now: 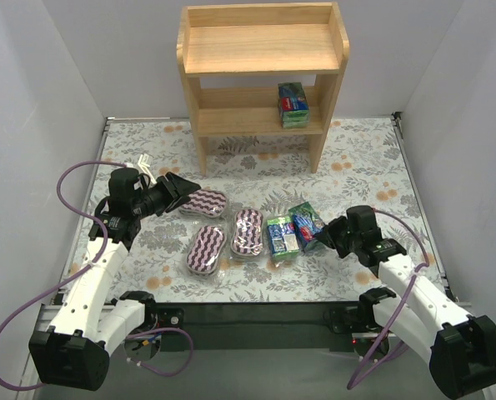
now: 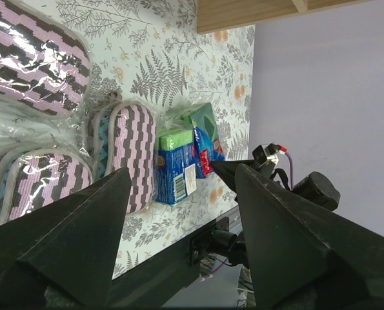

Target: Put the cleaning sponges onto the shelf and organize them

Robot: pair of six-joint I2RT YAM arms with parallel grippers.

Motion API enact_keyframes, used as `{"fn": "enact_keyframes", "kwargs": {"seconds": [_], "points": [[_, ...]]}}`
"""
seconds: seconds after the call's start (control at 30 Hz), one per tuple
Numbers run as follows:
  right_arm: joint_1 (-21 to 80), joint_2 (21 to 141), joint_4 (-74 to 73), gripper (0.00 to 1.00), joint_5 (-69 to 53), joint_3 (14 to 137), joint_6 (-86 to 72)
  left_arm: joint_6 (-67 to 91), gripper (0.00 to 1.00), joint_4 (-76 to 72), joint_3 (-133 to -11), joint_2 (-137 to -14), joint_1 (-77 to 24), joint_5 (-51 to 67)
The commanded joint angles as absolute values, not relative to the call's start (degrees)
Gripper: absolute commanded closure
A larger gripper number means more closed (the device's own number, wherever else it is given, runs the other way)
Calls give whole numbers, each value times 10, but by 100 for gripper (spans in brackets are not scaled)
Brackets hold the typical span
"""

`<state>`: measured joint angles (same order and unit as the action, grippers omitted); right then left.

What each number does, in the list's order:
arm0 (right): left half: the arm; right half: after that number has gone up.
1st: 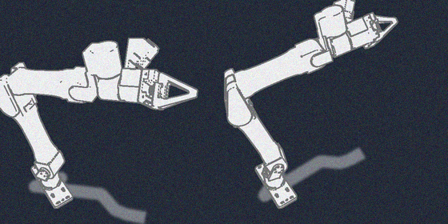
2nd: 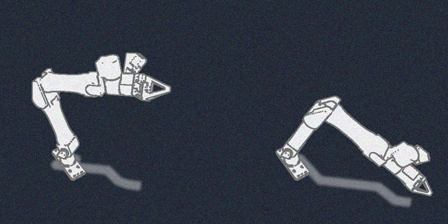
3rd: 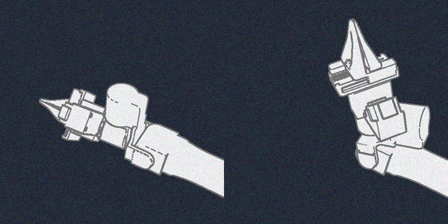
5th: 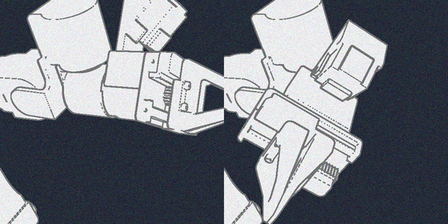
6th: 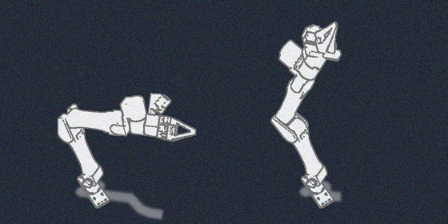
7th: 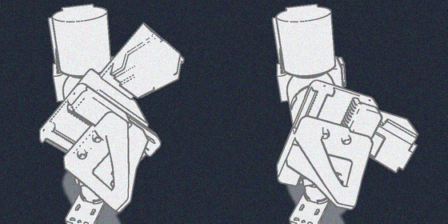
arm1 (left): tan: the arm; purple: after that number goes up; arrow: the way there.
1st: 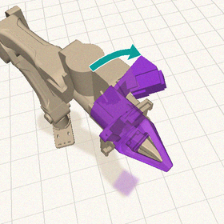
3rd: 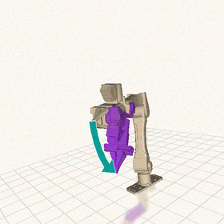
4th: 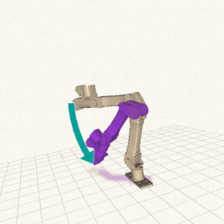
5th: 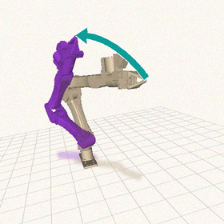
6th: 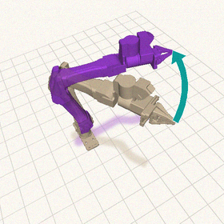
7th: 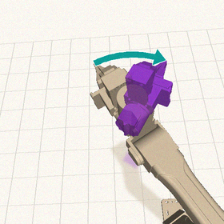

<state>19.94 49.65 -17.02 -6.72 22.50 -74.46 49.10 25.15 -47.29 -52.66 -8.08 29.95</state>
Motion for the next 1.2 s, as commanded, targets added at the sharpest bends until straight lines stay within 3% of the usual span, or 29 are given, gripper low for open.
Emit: {"fn": "enact_keyframes", "kwargs": {"seconds": [0.0,0.27,0.53,0.77,1.17], "points": [[200,475,-178,99,-65,269,-715,481,40,274,-483,-515,-80,294],[198,458,-172,99,-155,408,-663,474,40,294,-511,-515,-80,284],[200,554,7,99,-287,490,-709,476,40,299,-522,-512,-80,284],[228,657,115,99,-288,599,-740,479,40,307,-531,-506,-80,283],[240,810,152,99,-222,772,-738,481,40,321,-534,-491,-80,276]]}}
